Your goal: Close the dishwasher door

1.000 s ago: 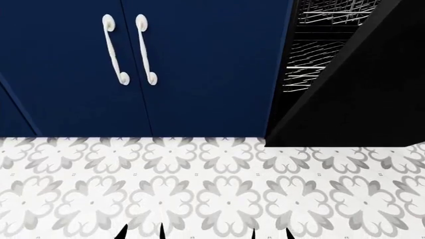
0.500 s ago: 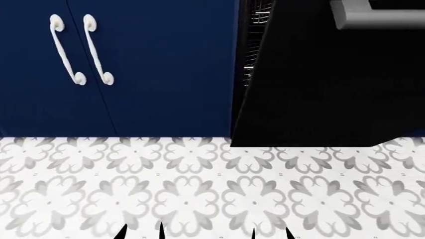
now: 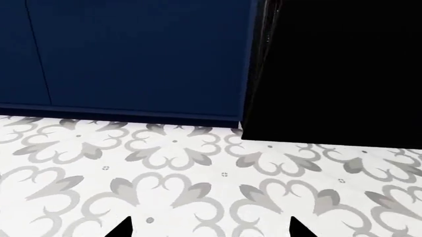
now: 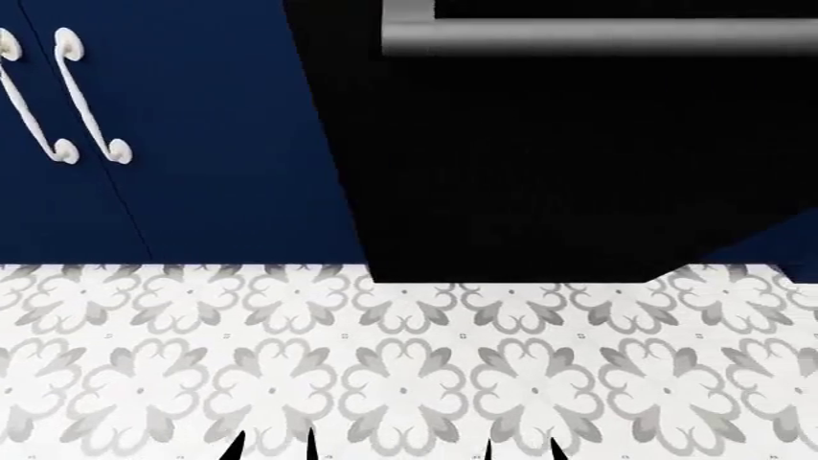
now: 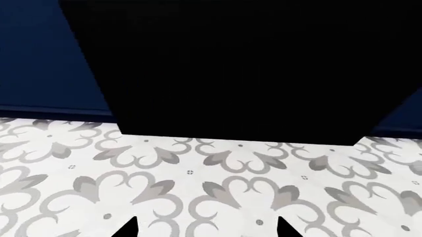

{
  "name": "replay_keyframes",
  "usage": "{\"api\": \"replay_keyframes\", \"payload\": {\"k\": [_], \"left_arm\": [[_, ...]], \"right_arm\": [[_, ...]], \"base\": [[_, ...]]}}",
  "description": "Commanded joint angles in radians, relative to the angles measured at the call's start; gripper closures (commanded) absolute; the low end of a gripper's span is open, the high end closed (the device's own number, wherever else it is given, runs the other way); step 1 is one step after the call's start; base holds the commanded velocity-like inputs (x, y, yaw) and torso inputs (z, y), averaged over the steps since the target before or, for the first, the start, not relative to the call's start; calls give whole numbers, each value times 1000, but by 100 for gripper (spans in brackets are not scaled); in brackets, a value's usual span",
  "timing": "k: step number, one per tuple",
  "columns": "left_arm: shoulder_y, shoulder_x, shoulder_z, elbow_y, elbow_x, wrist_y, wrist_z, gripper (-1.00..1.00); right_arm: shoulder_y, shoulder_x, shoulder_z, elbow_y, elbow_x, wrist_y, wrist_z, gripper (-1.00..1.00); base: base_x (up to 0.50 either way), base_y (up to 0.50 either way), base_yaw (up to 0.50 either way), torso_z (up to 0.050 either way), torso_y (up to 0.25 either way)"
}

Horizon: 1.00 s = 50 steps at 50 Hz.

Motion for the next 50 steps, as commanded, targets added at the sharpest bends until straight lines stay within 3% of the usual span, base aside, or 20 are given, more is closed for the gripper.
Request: {"api": "replay_keyframes", "payload": {"k": [1,33,50], "left_arm": [[-1,0,0,0,0,0,-1,-100],[1,0,-2,0,0,1,3,-100],[0,0,-1,0,-1,0,2,-100]], "right_arm": [[1,0,-1,0,0,1,0,-100],[-1,-1,6,0,1,1,-4,-100],[7,2,-22,0,-2,-3,16,-100]], "base": [[0,-500,0,0,0],[0,-498,0,0,0],[68,-13,0,0,0]]}}
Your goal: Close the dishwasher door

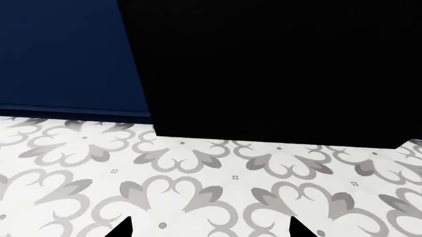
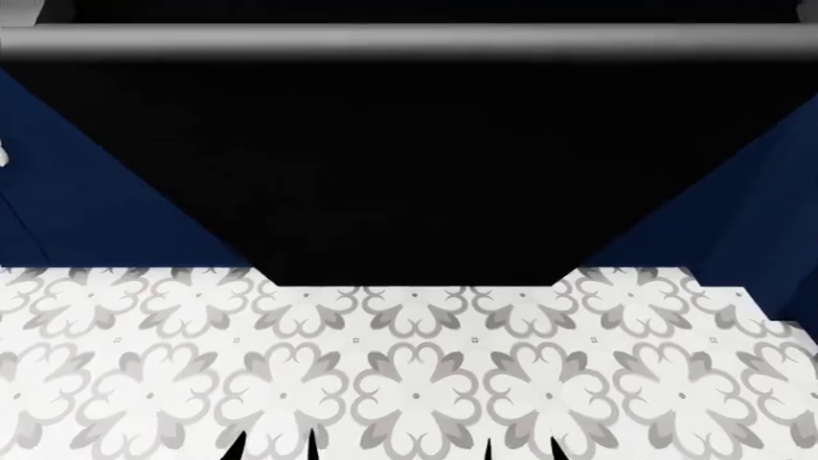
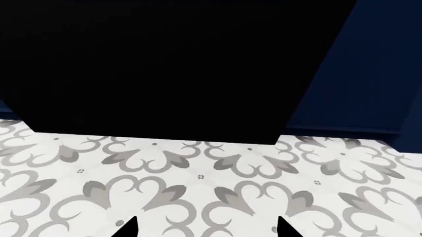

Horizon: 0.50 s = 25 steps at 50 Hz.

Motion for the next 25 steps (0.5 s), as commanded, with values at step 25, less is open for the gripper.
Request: {"api": "replay_keyframes", "payload": {"k": [25], "left_arm": [[-2,-1,-1,0,-1,0,0,-100]], "right_arm": [[4,0,-11,0,0,-1,6,-100]], "base": [[292,0,0,0,0]]}}
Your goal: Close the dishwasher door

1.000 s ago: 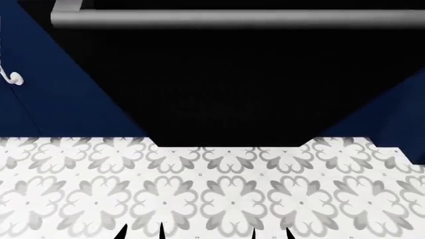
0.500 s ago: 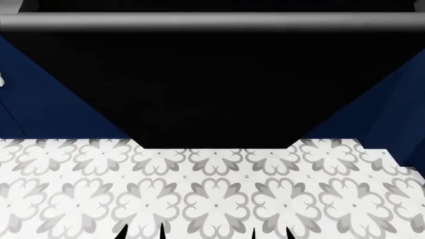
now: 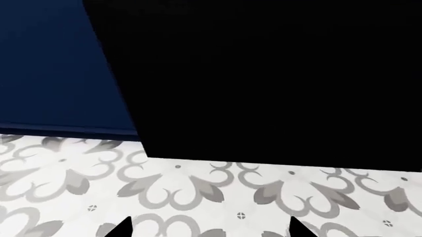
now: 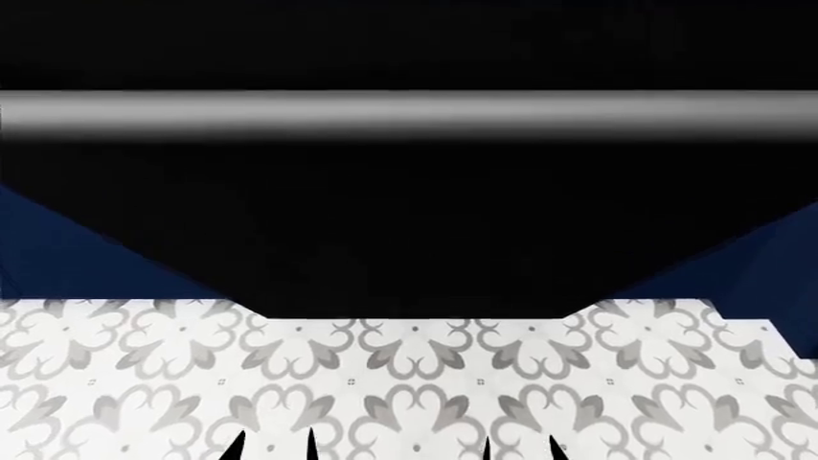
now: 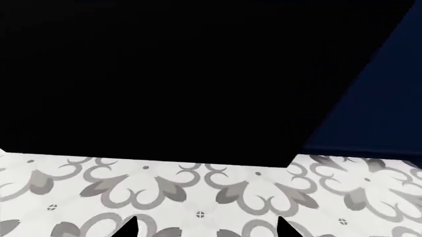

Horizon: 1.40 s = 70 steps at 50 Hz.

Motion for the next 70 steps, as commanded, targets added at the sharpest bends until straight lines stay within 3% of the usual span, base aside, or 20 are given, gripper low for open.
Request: {"api": "replay_keyframes", "payload": {"k": [1,28,40,70], "left_arm": [[0,0,0,0,0,0,0,-100],[0,0,0,0,0,0,0,-100],[0,0,0,0,0,0,0,-100],[1,-1,8,0,5,12,-11,-100]], "right_arm": [[0,0,2,0,0,0,-2,-100],[-7,2,-9,-34,-4,0,-1,-100],[-12,6,-28,-44,-1,0,10,-100],[2,2,-13,-15,-1,0,5,-100]], "base": [[297,0,0,0,0],[161,0,0,0,0],[457,0,0,0,0],[0,0,0,0,0]]}}
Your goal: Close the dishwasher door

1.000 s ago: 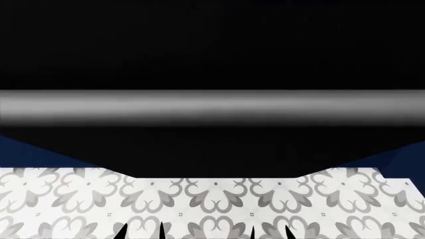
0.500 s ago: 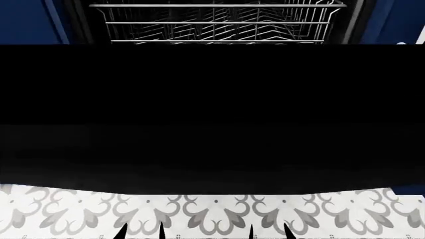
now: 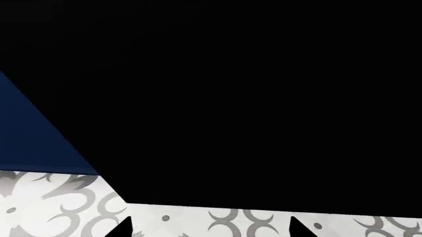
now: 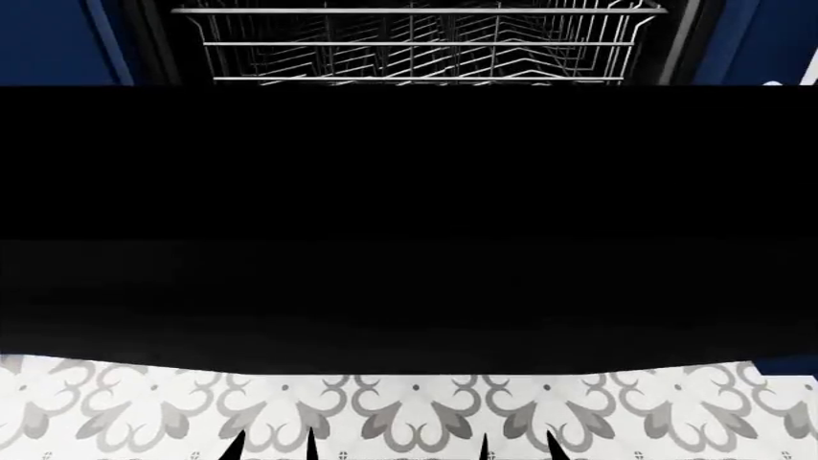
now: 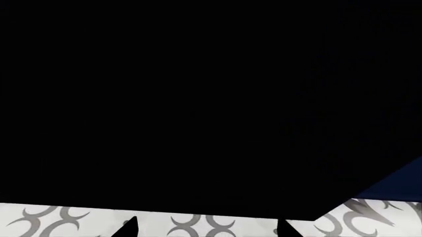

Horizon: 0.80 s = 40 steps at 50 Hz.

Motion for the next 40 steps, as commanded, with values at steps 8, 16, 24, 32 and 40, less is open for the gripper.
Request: {"api": "replay_keyframes", "payload": {"k": [8,16,24,32,40], "left_arm": [[1,-4,44,0,14,40,-52,-100],[-11,1,49,0,-11,47,-39,-100],[-31,3,36,0,-22,40,-31,-100],[-51,3,53,0,-15,48,-54,-100],[-69,0,73,0,-1,51,-85,-100]], "right_arm": [[10,-6,42,12,3,0,-33,-100],[17,-6,52,15,2,0,-38,-100],[31,-2,44,17,-3,0,-25,-100],[49,2,18,17,-3,0,-1,-100],[65,6,3,18,0,0,13,-100]], "base": [[0,0,0,0,0],[0,0,0,0,0],[0,0,0,0,0],[0,0,0,0,0],[0,0,0,0,0]]}}
